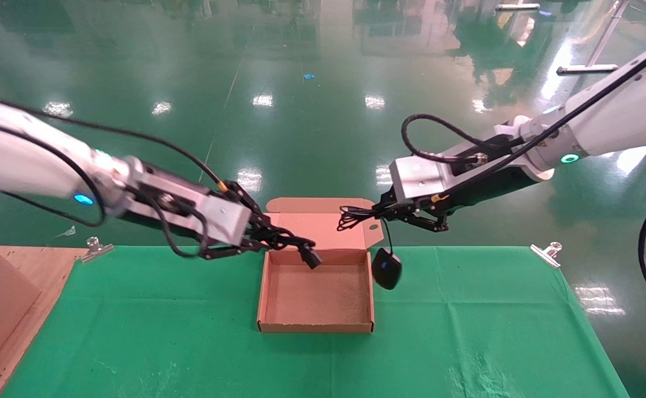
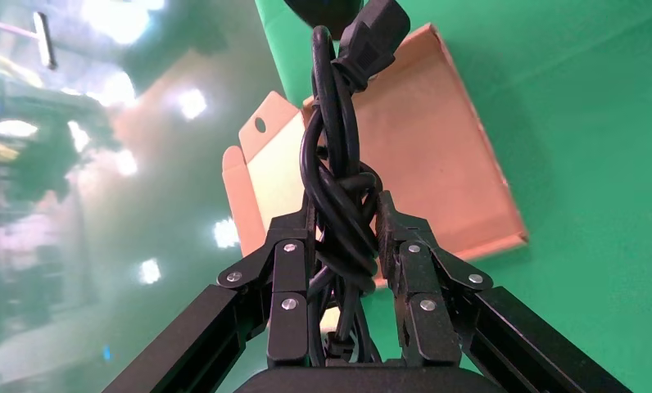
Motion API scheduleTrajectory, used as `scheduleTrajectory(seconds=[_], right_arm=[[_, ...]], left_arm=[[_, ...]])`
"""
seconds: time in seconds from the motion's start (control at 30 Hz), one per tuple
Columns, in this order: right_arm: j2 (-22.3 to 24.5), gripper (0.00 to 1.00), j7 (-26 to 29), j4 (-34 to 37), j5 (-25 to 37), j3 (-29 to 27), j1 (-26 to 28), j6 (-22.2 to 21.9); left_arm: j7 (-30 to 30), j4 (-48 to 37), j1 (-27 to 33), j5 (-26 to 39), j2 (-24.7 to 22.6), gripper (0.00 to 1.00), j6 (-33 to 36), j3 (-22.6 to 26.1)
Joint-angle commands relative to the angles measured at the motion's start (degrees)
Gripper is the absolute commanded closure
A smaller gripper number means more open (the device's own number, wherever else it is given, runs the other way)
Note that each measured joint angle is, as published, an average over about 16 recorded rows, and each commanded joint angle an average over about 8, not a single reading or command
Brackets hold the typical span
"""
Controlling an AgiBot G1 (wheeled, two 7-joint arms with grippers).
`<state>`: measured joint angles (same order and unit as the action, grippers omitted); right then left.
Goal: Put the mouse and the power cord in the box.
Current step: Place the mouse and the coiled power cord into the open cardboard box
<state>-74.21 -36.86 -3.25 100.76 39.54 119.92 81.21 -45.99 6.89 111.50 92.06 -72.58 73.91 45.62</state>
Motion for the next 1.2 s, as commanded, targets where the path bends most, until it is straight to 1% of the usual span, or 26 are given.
scheduleTrajectory(seconds=[0.03, 0.2, 0.3, 0.37, 0.43, 0.57, 0.8, 0.83, 0.87, 1.07, 1.1, 1.13, 1.2], right_arm=[[0.3, 1.00, -0.1, 0.2, -0.4, -0.3, 0.1, 0.4], [2.0, 1.00, -1.1, 0.8, -1.2, -0.8, 0.1, 1.7], [3.1, 1.00, -1.8, 1.0, -1.5, -1.0, 0.0, 2.3], [3.9, 1.00, -2.3, 1.2, -1.7, -1.2, 0.0, 2.8], [4.8, 1.00, -2.6, 1.4, -1.9, -1.3, 0.1, 3.1], [6.2, 1.00, -3.1, 1.8, -2.2, -1.5, 0.4, 3.6], [7.8, 1.00, -4.2, 2.3, -2.1, -1.5, -0.3, 3.3], [7.9, 1.00, -4.3, 2.4, -2.1, -1.5, -0.5, 3.2], [8.0, 1.00, -4.5, 2.4, -2.1, -1.5, -0.7, 3.1], [8.2, 1.00, -5.0, 2.7, -2.0, -1.4, -1.5, 2.8], [8.2, 1.00, -5.0, 2.8, -2.0, -1.4, -1.6, 2.8], [8.1, 1.00, -5.0, 2.8, -2.0, -1.4, -1.7, 2.8], [8.0, 1.00, -5.0, 2.9, -2.1, -1.5, -1.8, 2.8]], left_arm=[[-2.5, 0.4, -1.3, -0.1, -0.5, 1.00, -2.4, -0.1], [-3.4, 0.9, -6.9, -0.5, -3.7, 1.00, -15.3, -0.6], [-2.7, 3.6, -10.9, -0.6, -5.0, 1.00, -21.9, -0.4], [-2.1, 6.4, -13.7, -0.8, -5.4, 1.00, -25.0, 0.0], [-1.2, 9.4, -16.3, -1.2, -5.5, 1.00, -26.9, 0.7], [1.3, 13.7, -20.4, -2.4, -5.6, 1.00, -28.0, 2.4], [5.2, 17.3, -24.0, -4.7, -5.9, 1.00, -31.3, 6.8], [5.6, 17.6, -24.3, -5.0, -5.9, 0.97, -32.0, 7.4], [6.0, 17.8, -24.5, -5.3, -5.9, 0.87, -32.6, 8.1], [7.0, 18.5, -24.6, -7.6, -5.9, 0.12, -34.8, 11.6], [7.0, 18.6, -24.5, -8.0, -5.8, 0.03, -35.0, 12.2], [7.1, 18.6, -24.4, -8.4, -5.8, 0.00, -35.2, 12.7], [7.1, 18.5, -24.3, -9.2, -5.8, 0.00, -35.5, 13.6]])
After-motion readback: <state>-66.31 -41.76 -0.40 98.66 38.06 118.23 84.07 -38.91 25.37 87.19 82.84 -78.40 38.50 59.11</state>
